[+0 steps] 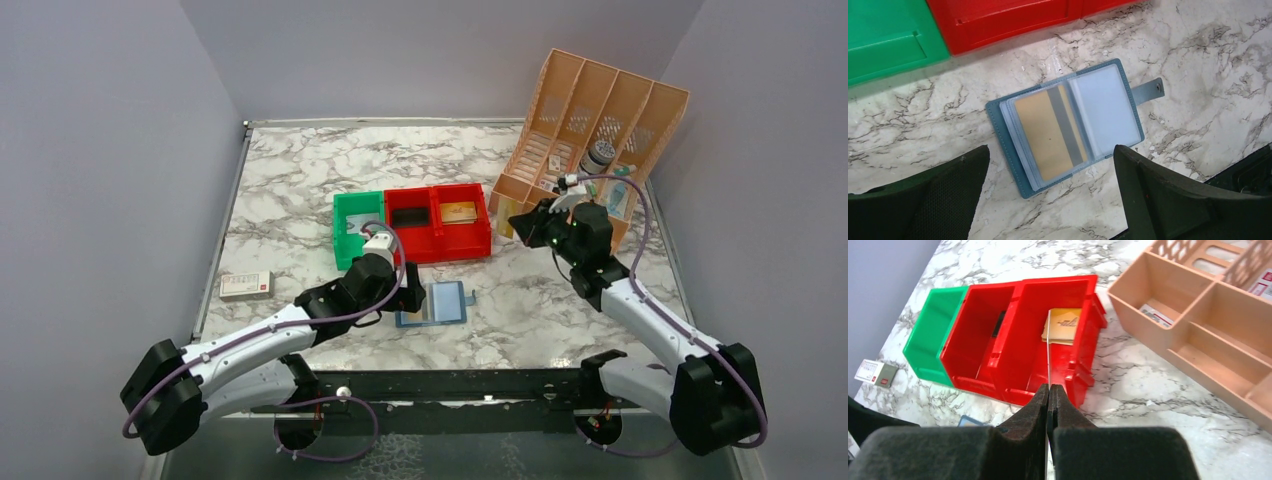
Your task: Take the credit cards out of the card holder
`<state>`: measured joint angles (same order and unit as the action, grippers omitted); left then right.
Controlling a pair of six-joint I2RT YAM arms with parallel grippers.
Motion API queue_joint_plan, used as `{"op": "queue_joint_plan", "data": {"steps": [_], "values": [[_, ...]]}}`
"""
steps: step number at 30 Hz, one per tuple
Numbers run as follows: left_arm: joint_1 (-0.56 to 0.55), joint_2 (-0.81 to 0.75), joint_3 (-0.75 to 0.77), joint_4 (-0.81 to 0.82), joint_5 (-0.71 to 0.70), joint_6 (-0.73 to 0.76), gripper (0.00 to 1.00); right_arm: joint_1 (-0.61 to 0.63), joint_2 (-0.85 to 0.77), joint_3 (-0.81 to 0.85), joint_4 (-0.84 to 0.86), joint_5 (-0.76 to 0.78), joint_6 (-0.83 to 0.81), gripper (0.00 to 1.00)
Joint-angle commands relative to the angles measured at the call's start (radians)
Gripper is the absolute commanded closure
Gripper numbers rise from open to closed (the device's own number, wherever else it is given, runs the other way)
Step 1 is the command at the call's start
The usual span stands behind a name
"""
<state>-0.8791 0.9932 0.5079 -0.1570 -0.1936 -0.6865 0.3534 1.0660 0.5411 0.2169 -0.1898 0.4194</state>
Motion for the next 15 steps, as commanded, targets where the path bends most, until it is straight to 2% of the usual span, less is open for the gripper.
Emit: {"op": "queue_joint_plan", "data": {"steps": [1, 5, 10, 15], "values": [[0.005, -0.053, -0.013, -0.037, -0.068, -0.008, 0.01, -0.098, 0.017, 0.057, 0.006, -0.178, 0.03, 0.99], [0.007, -0.096, -0.021, -0.056, -0.092, -0.015, 0.01, -0.122, 0.0, 0.073, 0.101, -0.224, -0.004, 0.99], [0.008, -0.122, -0.019, -0.092, -0.104, -0.014, 0.01, -0.122, 0.0, 0.095, 0.214, -0.331, -0.152, 0.99], [0.01, -0.135, -0.019, -0.097, -0.109, -0.015, 0.01, -0.116, 0.034, 0.067, 0.363, -0.345, -0.287, 0.99]]}}
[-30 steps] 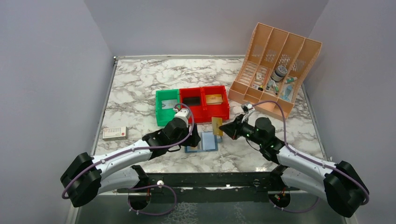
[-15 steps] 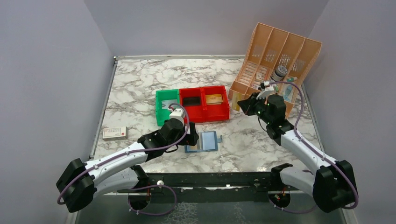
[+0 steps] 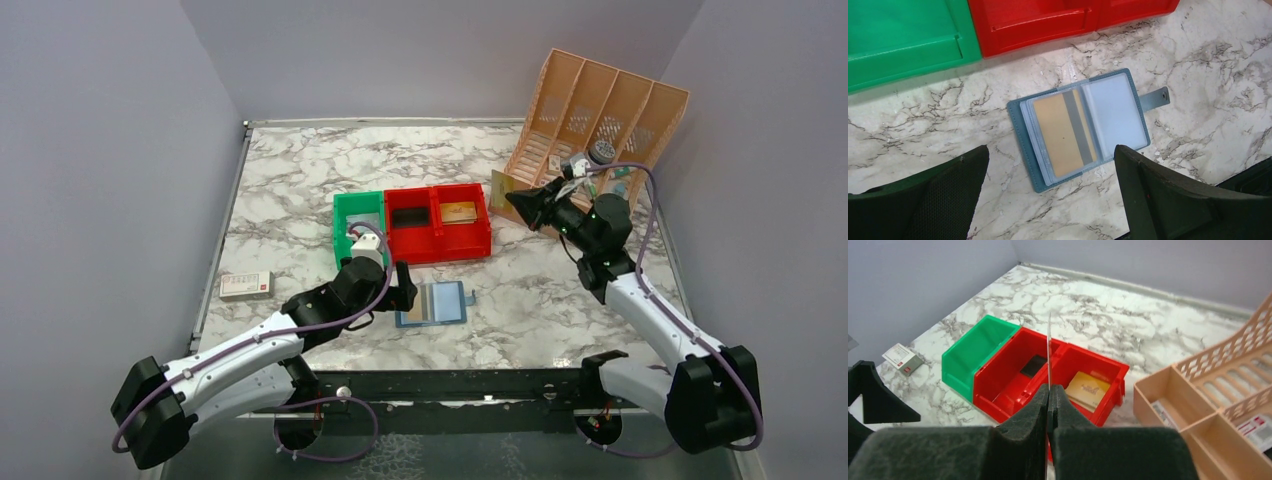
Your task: Take the credit cards out of the card holder
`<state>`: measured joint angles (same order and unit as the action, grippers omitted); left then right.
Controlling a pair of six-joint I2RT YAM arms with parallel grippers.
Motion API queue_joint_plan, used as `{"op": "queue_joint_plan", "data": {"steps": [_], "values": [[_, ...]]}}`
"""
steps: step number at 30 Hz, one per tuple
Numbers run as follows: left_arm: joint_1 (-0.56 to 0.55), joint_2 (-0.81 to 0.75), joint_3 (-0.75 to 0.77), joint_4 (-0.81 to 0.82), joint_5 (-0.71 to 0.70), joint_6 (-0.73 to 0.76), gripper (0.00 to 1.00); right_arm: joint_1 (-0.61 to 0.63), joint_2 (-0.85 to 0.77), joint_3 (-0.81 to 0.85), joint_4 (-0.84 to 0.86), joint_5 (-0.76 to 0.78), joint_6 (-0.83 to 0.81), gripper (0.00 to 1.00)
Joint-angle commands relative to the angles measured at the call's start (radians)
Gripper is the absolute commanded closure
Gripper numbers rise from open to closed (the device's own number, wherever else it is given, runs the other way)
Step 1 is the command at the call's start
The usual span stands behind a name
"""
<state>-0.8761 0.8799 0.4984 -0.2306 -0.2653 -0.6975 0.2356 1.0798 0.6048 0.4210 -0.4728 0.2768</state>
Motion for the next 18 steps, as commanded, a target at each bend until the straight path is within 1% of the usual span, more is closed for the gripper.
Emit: {"op": "queue_joint_plan", "data": {"steps": [1, 4, 5, 7, 9, 11, 14, 18], "values": [[0.008, -0.022, -0.01, -0.024, -0.038, -0.004, 0.01, 0.013, 0.033, 0.003, 0.164, -0.067, -0.187, 0.99], [0.008, -0.019, -0.012, -0.023, -0.041, -0.004, 0.01, 0.076, 0.071, 0.038, 0.112, -0.038, -0.34, 0.99], [0.008, -0.017, -0.012, -0.024, -0.041, -0.004, 0.01, 0.104, 0.085, 0.054, 0.07, -0.03, -0.438, 0.99], [0.009, -0.012, -0.011, -0.026, -0.041, -0.003, 0.01, 0.172, 0.108, 0.071, 0.005, 0.042, -0.598, 0.99], [0.009, -0.007, -0.009, -0.034, -0.045, -0.002, 0.01, 0.233, 0.129, 0.067, -0.019, 0.116, -0.743, 0.99], [0.009, -0.01, -0.007, -0.042, -0.049, -0.001, 0.01, 0.265, 0.154, 0.077, -0.076, 0.143, -0.862, 0.99], [0.01, -0.012, -0.013, -0.039, -0.049, 0.001, 0.01, 0.272, 0.202, 0.121, -0.167, 0.183, -0.914, 0.99], [0.011, 0.002, -0.011, -0.033, -0.04, 0.004, 0.01, 0.274, 0.247, 0.126, -0.166, 0.202, -0.984, 0.99]]}}
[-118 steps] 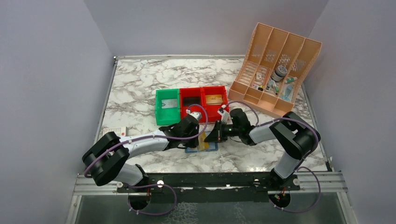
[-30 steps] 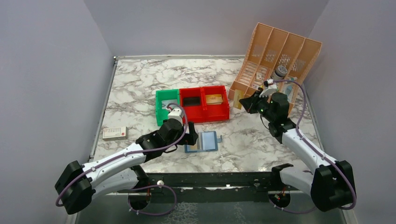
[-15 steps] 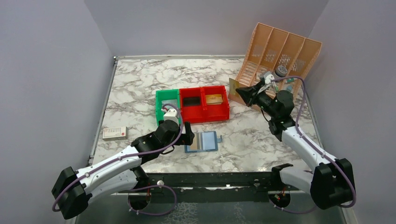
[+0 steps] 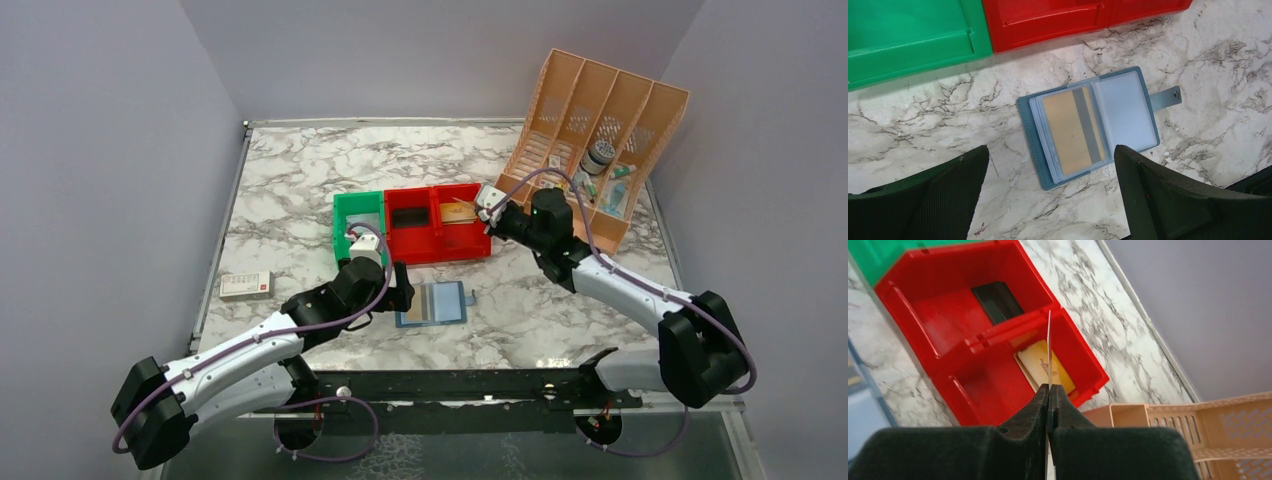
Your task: Take the credit cards out of the card holder
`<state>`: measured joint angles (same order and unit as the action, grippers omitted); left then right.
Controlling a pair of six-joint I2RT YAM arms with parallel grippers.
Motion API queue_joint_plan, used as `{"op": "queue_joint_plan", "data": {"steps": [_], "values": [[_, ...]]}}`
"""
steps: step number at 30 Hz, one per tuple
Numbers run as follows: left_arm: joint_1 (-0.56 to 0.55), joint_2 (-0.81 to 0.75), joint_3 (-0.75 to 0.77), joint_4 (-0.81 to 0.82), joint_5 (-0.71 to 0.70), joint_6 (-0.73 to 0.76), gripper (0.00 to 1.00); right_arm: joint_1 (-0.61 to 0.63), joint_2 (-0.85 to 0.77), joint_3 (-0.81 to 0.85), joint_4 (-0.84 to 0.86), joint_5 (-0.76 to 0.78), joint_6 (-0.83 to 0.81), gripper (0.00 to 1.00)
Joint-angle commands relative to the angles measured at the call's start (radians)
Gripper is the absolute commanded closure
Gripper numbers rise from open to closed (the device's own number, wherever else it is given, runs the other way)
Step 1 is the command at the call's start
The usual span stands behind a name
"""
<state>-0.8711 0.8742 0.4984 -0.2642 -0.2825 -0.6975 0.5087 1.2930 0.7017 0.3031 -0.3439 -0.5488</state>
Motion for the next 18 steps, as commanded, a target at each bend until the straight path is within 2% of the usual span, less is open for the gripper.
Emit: {"op": "queue_joint_plan", "data": {"steps": [1, 8, 18], "values": [[0.007, 0.014, -0.01, 0.003, -0.022, 0.004, 0.01, 0.001, 0.048, 0.031, -0.042, 0.074, -0.175, 0.99], [0.008, 0.033, -0.008, 0.019, -0.002, 0.009, 0.01, 0.015, 0.169, 0.095, -0.041, 0.068, -0.227, 0.99], [0.011, 0.007, -0.015, 0.002, -0.01, 0.012, 0.01, 0.049, 0.332, 0.19, -0.049, 0.179, -0.252, 0.99]]}}
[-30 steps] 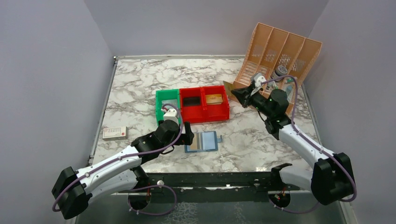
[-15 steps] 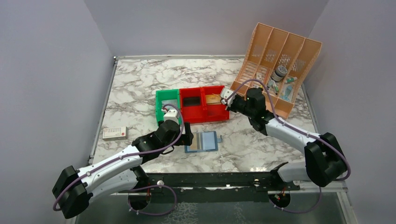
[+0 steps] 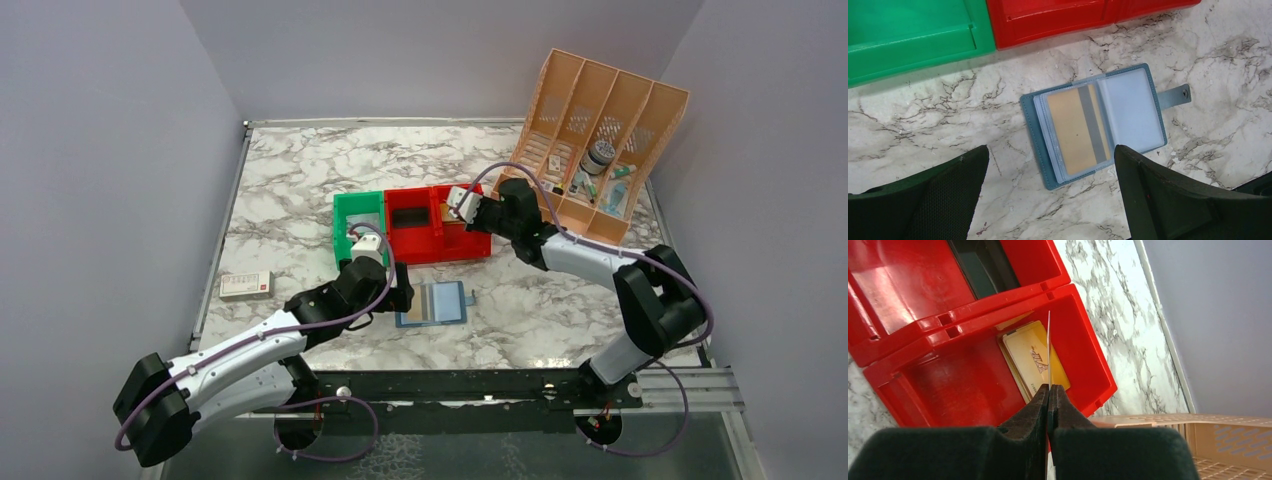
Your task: Take the credit cards out of the card holder
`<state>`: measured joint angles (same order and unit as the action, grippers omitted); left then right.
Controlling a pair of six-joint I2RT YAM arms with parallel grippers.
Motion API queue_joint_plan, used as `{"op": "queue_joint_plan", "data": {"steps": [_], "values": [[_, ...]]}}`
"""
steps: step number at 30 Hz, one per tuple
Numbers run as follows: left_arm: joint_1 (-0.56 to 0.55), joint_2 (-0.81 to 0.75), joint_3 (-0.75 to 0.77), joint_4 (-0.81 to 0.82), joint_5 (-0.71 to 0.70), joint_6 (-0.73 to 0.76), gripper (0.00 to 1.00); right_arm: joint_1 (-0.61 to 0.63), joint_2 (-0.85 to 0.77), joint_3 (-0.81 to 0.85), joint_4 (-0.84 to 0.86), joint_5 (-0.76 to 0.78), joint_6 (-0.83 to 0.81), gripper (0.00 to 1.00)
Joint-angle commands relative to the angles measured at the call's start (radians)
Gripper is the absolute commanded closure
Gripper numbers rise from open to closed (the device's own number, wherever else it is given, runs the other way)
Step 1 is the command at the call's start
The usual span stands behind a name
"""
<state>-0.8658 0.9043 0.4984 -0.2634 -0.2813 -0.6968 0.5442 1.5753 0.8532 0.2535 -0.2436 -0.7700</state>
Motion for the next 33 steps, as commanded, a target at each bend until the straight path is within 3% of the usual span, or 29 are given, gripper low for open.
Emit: {"op": "queue_joint_plan", "data": {"steps": [1, 21, 33], "values": [[0.006, -0.025, -0.015, 0.001, -0.012, 0.011, 0.01, 0.016, 0.066, 0.048, -0.001, 0.09, -0.039, 0.99], [0.014, -0.03, -0.02, -0.01, -0.009, 0.02, 0.01, 0.039, 0.308, 0.238, -0.083, 0.167, -0.176, 0.99], [0.017, -0.022, -0.02, -0.007, 0.002, 0.023, 0.01, 0.04, 0.335, 0.233, -0.142, 0.14, -0.21, 0.84]]}}
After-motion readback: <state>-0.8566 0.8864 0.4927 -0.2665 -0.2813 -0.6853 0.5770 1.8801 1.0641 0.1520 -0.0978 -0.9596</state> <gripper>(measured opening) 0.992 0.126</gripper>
